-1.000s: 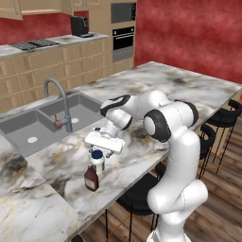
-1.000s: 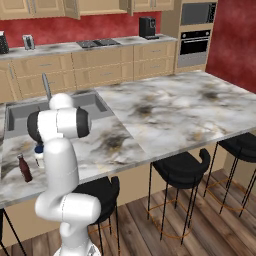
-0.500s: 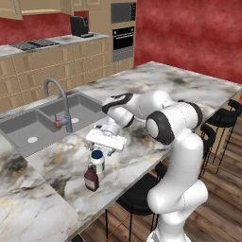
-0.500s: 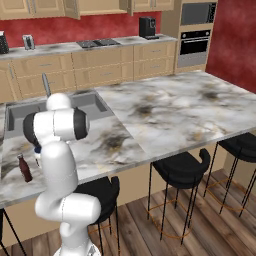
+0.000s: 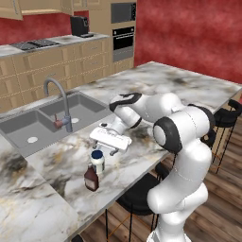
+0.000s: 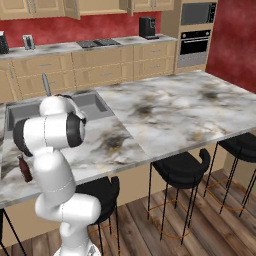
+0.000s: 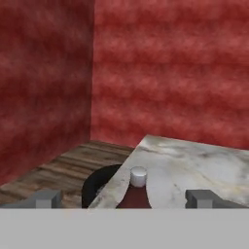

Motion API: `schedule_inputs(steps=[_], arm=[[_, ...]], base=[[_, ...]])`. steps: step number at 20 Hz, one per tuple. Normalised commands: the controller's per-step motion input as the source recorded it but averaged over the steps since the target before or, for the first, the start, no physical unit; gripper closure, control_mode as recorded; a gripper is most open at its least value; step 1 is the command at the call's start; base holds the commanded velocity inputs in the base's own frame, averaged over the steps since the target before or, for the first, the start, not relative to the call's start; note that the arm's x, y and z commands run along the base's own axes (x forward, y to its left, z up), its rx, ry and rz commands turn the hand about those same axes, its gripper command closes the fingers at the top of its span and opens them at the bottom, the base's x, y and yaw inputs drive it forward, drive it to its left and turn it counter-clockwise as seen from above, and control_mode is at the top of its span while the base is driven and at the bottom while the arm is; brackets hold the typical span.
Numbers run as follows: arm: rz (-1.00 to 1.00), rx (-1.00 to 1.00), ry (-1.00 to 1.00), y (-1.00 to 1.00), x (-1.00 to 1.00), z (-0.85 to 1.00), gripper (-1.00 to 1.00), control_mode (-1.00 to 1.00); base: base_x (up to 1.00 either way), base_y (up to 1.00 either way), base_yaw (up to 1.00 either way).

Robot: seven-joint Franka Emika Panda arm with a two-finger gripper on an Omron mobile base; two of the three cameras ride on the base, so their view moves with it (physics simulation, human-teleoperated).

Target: Move the ketchup and mayonnaise from the cabinet to the dining counter.

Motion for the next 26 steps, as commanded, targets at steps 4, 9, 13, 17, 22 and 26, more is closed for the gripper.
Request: schedule_inputs(steps=[4,9,13,17,22,26], arm=[[-0.24,0.0,0.05,-0.11,-0.27,0.28,-1.0,-1.0],[-0.22,0.0,0.17,-0.11,-0.28,0.35,-1.0,-1.0],[-0.19,-0.04,0.19,-0.13,-0.29,0.38,-1.0,-1.0],[-0.22,-0.12,0.2,-0.08,-0.25,0.39,-1.0,-1.0],[-0.21,-0.16,0.21,-0.05,-0.23,0.4,-1.0,-1.0],[-0.19,-0.25,0.15,-0.05,-0.26,0.37,-1.0,-1.0]], base=[[0.0,0.0,0.0],[0.0,0.0,0.0],[0.0,0.0,0.0],[0.0,0.0,0.0],[0.0,0.0,0.0],[0.0,0.0,0.0]])
